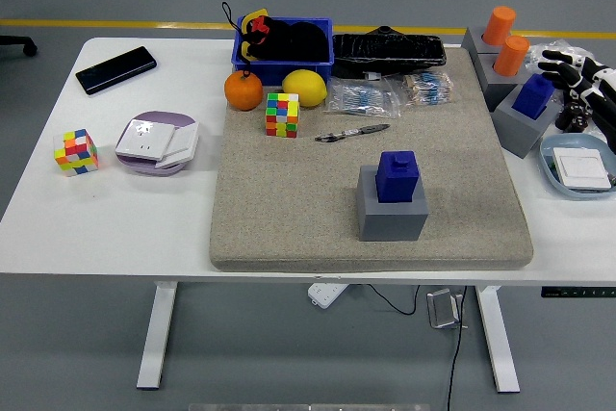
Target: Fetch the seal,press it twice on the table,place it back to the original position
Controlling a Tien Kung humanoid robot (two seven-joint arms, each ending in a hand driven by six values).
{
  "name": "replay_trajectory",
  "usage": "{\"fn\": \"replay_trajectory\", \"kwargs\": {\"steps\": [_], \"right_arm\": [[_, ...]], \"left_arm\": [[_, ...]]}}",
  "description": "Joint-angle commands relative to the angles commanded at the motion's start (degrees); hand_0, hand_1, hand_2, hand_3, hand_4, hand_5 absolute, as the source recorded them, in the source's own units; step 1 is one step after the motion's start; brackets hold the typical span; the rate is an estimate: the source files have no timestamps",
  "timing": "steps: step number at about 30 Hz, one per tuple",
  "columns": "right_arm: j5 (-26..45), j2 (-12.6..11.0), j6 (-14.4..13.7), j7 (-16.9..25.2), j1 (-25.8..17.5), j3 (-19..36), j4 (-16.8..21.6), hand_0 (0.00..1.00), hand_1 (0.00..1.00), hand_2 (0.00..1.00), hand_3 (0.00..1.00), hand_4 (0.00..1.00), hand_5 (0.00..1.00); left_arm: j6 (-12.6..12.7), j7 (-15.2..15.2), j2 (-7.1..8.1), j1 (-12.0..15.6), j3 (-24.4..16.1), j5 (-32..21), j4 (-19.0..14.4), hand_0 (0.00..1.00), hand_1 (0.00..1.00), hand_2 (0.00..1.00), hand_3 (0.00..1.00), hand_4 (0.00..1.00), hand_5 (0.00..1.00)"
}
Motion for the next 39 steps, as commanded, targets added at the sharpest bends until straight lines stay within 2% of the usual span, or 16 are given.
{"fn": "replay_trajectory", "kwargs": {"steps": [14,39], "right_arm": [[-0.20,0.11,-0.69,-0.22,-0.78,0.60,0.46,0.946,0.881,0.841,0.865,0.998,0.859],[0.11,0.36,-1.32,0.01,-1.93,1.43,0.85,0.945,0.875,0.839,0.870,0.998,0.829]], "left_arm": [[0.05,-0.02,-0.34,0.34,0.00,0.33,-0.04,0.734,0.694,0.686,0.744,0.668,0.307],[0.00,0.01,0.26,0.42,0.52,0.36,-0.20,0.735,0.694,0.684,0.743,0.668,0.308]]}}
